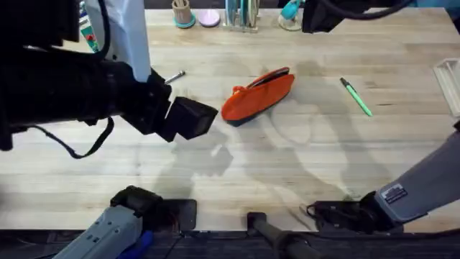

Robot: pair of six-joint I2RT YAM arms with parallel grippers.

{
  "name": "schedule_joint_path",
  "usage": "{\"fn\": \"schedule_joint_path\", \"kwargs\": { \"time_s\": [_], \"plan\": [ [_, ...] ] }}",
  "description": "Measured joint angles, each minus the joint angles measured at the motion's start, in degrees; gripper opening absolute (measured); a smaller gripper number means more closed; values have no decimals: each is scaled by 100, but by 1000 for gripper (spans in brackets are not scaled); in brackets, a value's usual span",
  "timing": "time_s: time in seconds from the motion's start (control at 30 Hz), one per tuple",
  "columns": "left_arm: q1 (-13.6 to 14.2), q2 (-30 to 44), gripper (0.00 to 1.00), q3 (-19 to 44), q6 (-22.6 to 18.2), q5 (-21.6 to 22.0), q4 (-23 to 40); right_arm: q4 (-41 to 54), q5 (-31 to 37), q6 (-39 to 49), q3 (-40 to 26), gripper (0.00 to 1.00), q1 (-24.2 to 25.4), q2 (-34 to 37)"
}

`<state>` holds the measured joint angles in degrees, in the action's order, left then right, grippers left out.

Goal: Unzip the bag, pick up the pens from the table one at a time and place them inside, then zip the bag closed.

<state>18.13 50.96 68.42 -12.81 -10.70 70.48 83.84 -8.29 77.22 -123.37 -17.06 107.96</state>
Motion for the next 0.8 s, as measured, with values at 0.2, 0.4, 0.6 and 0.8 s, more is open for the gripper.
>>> {"fn": "schedule_joint_path", "kwargs": {
  "time_s": [0.2,0.4,0.6,0.8],
  "plan": [
    [0,-2,995,0,0,0,2,-27,-88,582,0,29,0,0],
    [0,-1,995,0,-1,2,2,221,-250,888,0,30,1,0],
    [0,-2,995,0,1,78,2,479,-416,987,4,30,37,100],
    [0,0,995,0,-1,242,2,293,-491,1054,428,30,37,195]
  ]
}}
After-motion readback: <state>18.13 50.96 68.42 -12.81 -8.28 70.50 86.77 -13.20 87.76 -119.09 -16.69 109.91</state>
